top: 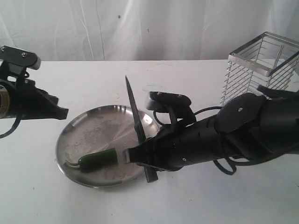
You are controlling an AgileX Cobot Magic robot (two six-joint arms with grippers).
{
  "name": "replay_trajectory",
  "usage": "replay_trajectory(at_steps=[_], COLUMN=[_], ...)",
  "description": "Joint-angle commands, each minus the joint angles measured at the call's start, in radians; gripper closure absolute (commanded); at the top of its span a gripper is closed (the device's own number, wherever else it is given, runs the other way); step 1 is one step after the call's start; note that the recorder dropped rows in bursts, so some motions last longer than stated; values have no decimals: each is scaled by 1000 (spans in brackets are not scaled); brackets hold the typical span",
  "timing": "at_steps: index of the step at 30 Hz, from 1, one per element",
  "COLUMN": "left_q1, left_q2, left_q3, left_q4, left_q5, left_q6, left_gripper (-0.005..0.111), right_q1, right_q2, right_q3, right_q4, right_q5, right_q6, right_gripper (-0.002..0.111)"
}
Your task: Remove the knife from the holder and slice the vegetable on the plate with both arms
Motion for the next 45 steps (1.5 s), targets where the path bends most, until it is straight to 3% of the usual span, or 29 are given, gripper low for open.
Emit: replay_trajectory(at_steps=[1,5,8,12,15,16,19,20,21,24,29,33,45], left_q1=[-28,-45,-50,-50,-50,-71,-180,-263,-298,-343,-290,-213,-207], left_q2=[-7,20,87,172,185,185,180,170,162,125,3,46,161], left_q3=[9,9,13,34,50,50,43,19,1,-42,-113,-96,-87], left_q4=[66,66,66,66,66,66,66,66,66,66,66,66,50], left_q5=[228,324,300,55,-202,-279,-149,38,141,252,264,25,37], left_q6=[-84,21,147,421,667,675,468,239,125,22,46,121,161], left_gripper=[107,107,107,107,107,107,107,107,107,107,107,107,107], right_q1=[4,4,2,1,1,1,1,1,1,10,123,157,220], right_q2=[-28,-54,-55,-55,-55,-55,-55,-55,-55,-46,52,168,233], right_q3=[-34,-89,-130,-147,-147,-147,-147,-147,-147,-147,-187,-246,-244], right_q4=[-298,-495,-688,-957,-1048,-1055,-1051,-1051,-1048,-1022,-961,-966,-901], right_q5=[26,49,104,223,309,331,328,337,348,408,377,337,192], right_q6=[106,128,304,492,533,550,642,724,754,776,835,952,1020], right_gripper=[108,108,108,108,108,108,108,108,108,108,108,108,108])
